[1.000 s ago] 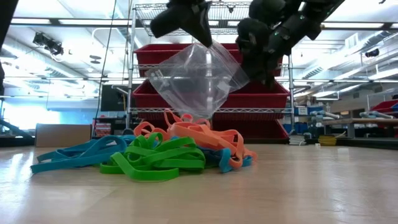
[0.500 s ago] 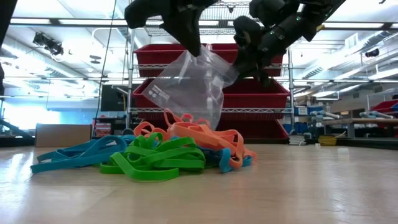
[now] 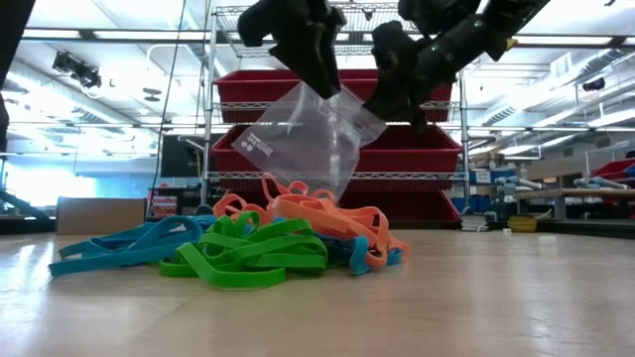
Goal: Sort rubber bands
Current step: Put the blue rubber band into the transparent zip bag
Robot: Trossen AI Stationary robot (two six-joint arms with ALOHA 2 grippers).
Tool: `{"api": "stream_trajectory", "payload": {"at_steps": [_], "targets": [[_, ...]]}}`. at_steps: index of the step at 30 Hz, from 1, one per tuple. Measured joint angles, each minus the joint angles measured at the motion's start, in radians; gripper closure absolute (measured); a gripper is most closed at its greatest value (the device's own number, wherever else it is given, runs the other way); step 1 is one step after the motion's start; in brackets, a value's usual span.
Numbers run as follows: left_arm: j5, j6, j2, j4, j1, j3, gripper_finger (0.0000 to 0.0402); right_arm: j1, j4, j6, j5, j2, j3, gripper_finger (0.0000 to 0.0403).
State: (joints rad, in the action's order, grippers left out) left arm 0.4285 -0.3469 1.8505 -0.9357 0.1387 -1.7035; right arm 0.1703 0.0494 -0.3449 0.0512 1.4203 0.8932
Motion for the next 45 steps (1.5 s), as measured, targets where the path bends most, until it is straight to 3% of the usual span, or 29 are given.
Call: {"api": "stream_trajectory", "payload": {"at_steps": [5,15,22,26,31,36,45], "targets": [[0.029,0.041,-0.036,-0.016,0.005,0.0,0.0169,0.0,0.033,0.04,0.133,0.0,0.0,0.0403],[0.07,0.202,-0.246,-0.066,0.0,0.039,0.0185,-0.008,0.069,0.103,0.253,-0.012,0.0,0.0403],[-0.049,0.308,-0.402,0.143,0.022,0.41,0.0188,-0.066,0.228,0.059,0.294,-0.071,0.0,0.0403],[-0.098,0.346,-0.43,0.37,0.068,0.656,0.0188,-0.109,0.346,-0.019,0.3,-0.11,0.0,0.0403],[-0.198,0.391,-0.428,0.723,0.123,0.869,0.0188,-0.168,0.386,-0.084,0.264,-0.15,0.0,0.0403],[-0.285,0.436,-0.399,0.923,0.137,0.985,0.0188,-0.197,0.377,-0.121,0.247,-0.156,0.0,0.0403],[-0.276,0.494,-0.283,0.928,0.137,1.053,0.0188,-0.198,0.335,-0.132,0.242,-0.156,0.0,0.0403]]}}
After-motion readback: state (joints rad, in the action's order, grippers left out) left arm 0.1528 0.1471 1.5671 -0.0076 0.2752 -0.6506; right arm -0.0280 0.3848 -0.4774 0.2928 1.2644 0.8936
